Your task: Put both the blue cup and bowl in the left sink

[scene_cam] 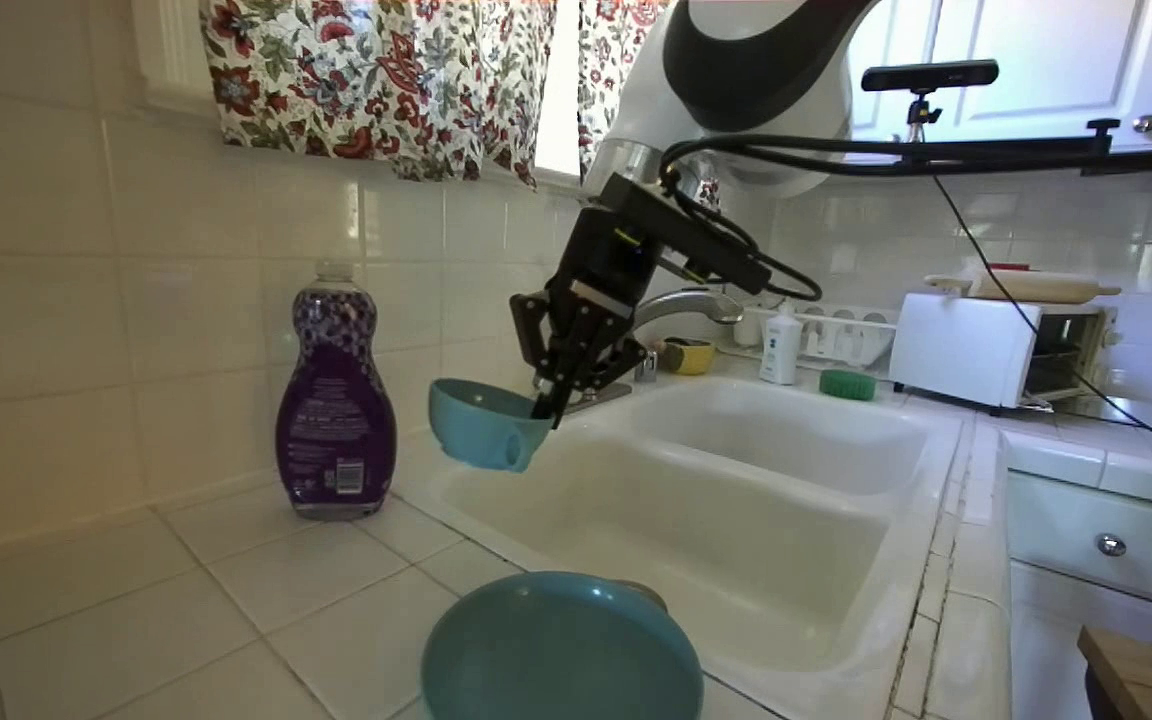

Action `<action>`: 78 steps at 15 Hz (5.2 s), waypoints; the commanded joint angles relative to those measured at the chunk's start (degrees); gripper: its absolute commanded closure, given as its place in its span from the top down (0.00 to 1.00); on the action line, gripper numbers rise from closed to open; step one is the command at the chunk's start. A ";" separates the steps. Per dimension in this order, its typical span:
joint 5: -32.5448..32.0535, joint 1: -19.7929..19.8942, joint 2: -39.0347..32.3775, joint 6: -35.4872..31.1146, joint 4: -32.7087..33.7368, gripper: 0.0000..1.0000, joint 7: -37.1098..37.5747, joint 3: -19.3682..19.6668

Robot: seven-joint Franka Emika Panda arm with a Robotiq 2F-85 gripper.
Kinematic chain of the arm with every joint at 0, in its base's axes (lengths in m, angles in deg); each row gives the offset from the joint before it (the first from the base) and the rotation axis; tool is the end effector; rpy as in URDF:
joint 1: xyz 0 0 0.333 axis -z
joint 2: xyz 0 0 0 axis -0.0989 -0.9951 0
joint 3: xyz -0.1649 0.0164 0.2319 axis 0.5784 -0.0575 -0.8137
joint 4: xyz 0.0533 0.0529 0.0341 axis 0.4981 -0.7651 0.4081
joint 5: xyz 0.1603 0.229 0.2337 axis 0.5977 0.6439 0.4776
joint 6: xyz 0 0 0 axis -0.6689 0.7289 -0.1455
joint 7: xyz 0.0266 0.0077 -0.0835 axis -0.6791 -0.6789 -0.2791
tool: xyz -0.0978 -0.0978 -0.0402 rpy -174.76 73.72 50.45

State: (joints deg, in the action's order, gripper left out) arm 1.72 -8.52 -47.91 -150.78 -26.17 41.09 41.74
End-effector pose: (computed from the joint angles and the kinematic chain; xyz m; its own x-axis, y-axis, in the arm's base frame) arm 0.6000 0.0693 0.3479 0.7784 -0.6270 0.0293 -0.5777 -0.7338 -0.3575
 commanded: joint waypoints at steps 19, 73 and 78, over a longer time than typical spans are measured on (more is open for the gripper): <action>-6.55 4.65 9.19 -10.50 -21.74 0.01 7.52 6.70; 8.13 9.52 0.37 -1.36 -10.33 1.00 8.33 3.47; 11.63 8.69 7.91 6.78 -12.52 1.00 -7.89 4.11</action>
State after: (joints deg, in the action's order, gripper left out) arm 9.87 0.23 -45.03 -147.23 -35.17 42.09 46.23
